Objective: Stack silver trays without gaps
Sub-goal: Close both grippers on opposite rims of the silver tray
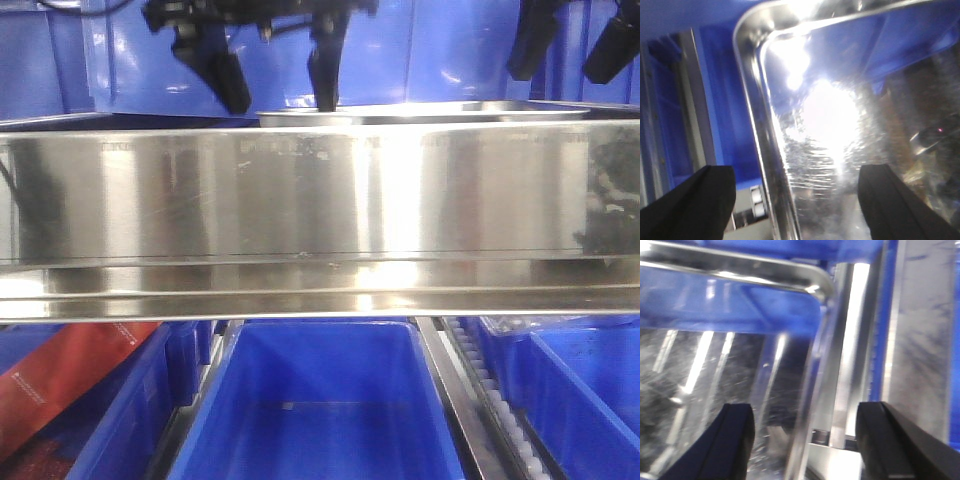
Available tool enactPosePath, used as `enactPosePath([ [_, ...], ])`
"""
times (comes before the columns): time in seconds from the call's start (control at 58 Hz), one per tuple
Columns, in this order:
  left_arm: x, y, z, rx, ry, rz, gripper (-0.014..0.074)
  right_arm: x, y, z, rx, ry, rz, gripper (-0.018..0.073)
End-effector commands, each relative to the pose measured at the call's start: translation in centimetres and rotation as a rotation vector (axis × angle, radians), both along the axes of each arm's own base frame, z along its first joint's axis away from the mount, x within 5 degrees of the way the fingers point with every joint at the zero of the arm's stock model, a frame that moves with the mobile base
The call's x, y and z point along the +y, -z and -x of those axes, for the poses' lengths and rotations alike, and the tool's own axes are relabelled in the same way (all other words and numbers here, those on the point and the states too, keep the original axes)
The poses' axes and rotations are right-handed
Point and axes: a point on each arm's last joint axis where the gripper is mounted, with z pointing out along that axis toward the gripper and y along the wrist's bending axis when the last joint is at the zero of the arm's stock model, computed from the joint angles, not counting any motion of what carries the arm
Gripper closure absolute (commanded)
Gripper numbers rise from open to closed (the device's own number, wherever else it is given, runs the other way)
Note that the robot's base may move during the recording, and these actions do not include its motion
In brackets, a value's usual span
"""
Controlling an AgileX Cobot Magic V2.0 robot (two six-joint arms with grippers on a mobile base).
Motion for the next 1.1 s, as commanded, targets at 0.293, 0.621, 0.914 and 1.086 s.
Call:
enactPosePath([
  [0.293, -0.4, 1.1, -0.1, 0.032, -0.019, -0.019, 0.0184, 0.2, 2.4, -1.4, 0.073, 0.006, 0.000, 0.0230],
  [0.621, -0.6, 1.0, -0.3, 0.015, -0.018, -0.001, 0.0186, 0.4, 2.7, -1.7, 0.069, 0.011, -0.020, 0.0231],
  [0.914, -0.6, 0.9, -0.3, 0.014, -0.019, 0.004, 0.0187, 0.4, 2.7, -1.7, 0.070, 0.011, -0.020, 0.0260],
  [1.086, -0.6, 1.0, -0.3, 0.017, -0.019, 0.007, 0.0226, 0.4, 2.7, -1.7, 0.070, 0.011, -0.020, 0.0368],
])
